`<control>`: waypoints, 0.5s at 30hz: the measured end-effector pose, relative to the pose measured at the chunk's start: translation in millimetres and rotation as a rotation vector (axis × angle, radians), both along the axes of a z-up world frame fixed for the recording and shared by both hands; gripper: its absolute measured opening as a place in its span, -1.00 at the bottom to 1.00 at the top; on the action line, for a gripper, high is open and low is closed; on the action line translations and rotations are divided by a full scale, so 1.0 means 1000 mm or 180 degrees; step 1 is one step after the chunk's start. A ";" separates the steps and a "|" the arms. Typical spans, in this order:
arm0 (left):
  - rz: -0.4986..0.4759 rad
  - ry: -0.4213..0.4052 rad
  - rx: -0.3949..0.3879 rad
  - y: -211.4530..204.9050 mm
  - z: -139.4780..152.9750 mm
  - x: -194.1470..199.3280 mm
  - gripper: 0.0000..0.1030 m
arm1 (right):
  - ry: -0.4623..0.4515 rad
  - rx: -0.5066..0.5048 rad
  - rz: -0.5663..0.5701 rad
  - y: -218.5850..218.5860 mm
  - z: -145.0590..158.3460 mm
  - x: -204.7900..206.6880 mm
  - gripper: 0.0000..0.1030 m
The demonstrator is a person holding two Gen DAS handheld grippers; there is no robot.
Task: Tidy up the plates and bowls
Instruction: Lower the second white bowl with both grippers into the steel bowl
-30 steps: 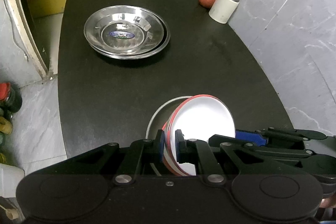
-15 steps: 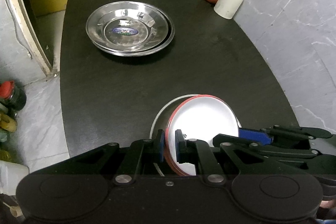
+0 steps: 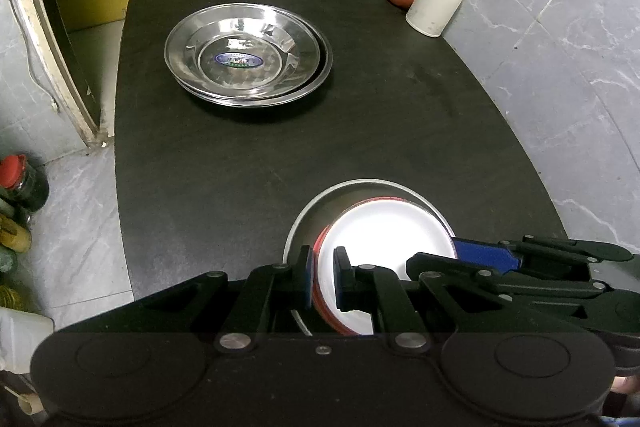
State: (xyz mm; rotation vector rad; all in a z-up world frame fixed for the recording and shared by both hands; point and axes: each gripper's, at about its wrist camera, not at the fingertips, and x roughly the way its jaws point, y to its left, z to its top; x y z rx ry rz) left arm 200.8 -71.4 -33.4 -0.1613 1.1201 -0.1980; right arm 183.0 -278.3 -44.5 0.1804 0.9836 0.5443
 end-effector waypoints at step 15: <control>0.0011 -0.0037 -0.0019 0.001 0.001 -0.004 -0.69 | -0.0069 0.0065 -0.0078 -0.005 0.004 -0.007 -0.33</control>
